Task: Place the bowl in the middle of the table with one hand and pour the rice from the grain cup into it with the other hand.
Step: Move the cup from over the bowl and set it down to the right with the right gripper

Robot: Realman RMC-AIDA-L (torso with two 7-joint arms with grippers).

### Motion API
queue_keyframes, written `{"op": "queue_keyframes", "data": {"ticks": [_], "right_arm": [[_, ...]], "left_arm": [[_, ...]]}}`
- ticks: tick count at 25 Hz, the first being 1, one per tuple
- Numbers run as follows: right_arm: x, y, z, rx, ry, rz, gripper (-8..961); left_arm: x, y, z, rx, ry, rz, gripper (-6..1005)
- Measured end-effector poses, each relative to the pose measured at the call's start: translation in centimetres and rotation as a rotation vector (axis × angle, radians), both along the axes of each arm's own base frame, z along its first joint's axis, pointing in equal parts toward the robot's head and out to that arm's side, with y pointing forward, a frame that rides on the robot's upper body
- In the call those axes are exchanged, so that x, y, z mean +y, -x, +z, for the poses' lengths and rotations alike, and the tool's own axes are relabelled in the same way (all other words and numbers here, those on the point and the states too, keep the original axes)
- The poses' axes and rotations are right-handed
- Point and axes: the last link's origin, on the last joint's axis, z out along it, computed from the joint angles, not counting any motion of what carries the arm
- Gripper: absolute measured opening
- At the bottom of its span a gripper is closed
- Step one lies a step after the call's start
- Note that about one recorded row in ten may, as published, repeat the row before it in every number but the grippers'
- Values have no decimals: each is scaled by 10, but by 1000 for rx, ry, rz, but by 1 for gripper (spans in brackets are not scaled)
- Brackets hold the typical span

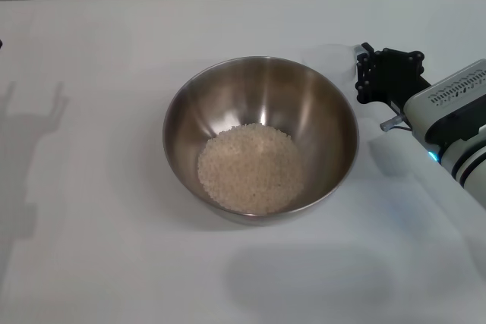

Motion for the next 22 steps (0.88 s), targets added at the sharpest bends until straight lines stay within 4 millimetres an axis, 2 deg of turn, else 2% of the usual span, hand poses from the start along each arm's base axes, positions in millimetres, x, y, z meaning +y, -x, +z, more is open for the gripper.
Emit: {"op": "queue_keyframes", "data": {"ticks": [13,19,21,22], "right_arm": [[-6,-1,-3,32,2,-16,138],[-13,-3,-6,51,7,-24,358],[-15,-3,-7,55,5,-23,627],[-18,-3,-6,62,-1,-18,629]], "left_arm": [[-2,2,1,-2,-7,5,812],[-2,2,2,-1,-8,8,812],[-2,2,2,-1,-8,8,812],[-1,2,2,-1,-8,7,812]]}}
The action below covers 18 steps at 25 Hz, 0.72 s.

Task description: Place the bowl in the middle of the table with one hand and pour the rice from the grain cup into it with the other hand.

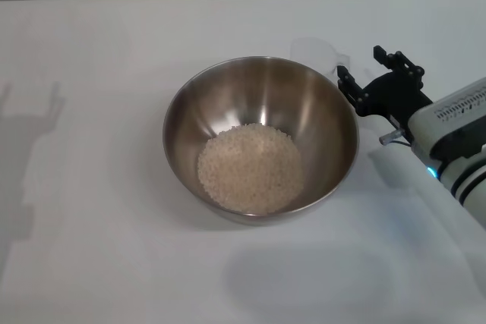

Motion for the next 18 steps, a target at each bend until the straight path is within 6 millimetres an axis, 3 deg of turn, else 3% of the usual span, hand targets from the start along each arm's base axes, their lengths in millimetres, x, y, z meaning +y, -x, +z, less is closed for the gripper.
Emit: {"op": "queue_keyframes", "data": {"ticks": [16,18], "right_arm": [[-29,-4,2,86,-52,20,649],[-34,-5,3,97,-58,25,703]], "left_arm": [[-4,4,-1,-1,6,17,812],[-5,4,-1,-6,7,14,812]]}}
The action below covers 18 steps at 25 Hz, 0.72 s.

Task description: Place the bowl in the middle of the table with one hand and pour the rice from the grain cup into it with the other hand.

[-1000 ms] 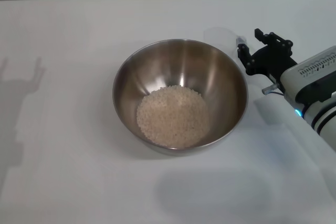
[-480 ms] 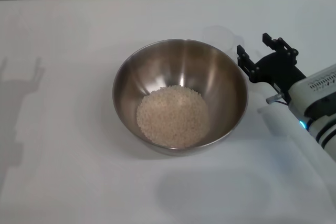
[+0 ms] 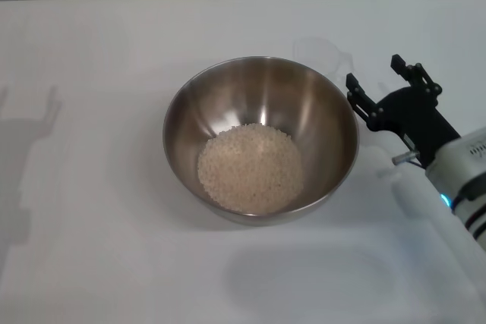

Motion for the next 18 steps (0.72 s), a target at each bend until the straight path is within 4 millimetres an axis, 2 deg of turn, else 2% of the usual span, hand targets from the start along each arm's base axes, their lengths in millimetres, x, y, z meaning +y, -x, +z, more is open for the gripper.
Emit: {"op": "queue_keyframes", "data": {"ticks": [3,4,7,8,9,10,14,18], "right_arm": [[-13,-6,2,17,-18,-7,783],[-23,-12,6,28,-45,-21,782],[-34,-19,12,41,-83,-28,780],[-41,-22,16,46,-109,-24,780],[-55,-25,28,57,-185,3,779],[-55,-25,28,57,-185,3,779],[-84,-25,55,77,-345,91,780],[-92,-25,67,66,-400,137,779]], "left_arm": [[-4,2,0,-25,2,0,812],[-6,3,0,-29,3,3,812],[-8,5,0,-32,5,9,812],[-9,6,0,-32,5,11,812],[-11,8,0,-33,8,18,812],[-11,8,0,-33,8,18,812],[-13,12,-1,-60,24,34,812],[-13,13,-1,-62,25,38,812]]}}
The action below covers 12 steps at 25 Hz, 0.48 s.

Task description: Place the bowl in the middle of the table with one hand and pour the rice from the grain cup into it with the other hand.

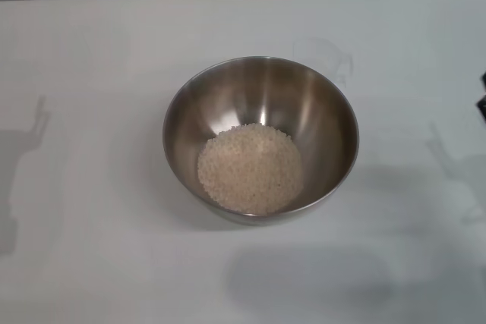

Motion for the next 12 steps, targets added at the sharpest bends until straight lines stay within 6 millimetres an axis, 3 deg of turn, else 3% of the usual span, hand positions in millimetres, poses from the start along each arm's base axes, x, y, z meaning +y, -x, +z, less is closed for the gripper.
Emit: {"op": "queue_keyframes", "data": {"ticks": [6,12], "right_arm": [[-7,-6,18,25,-115,-25,778],[-6,-10,21,22,-140,-49,779]], "left_arm": [[-9,12,-1,5,20,47,812],[-16,16,-11,29,84,53,813]]}}
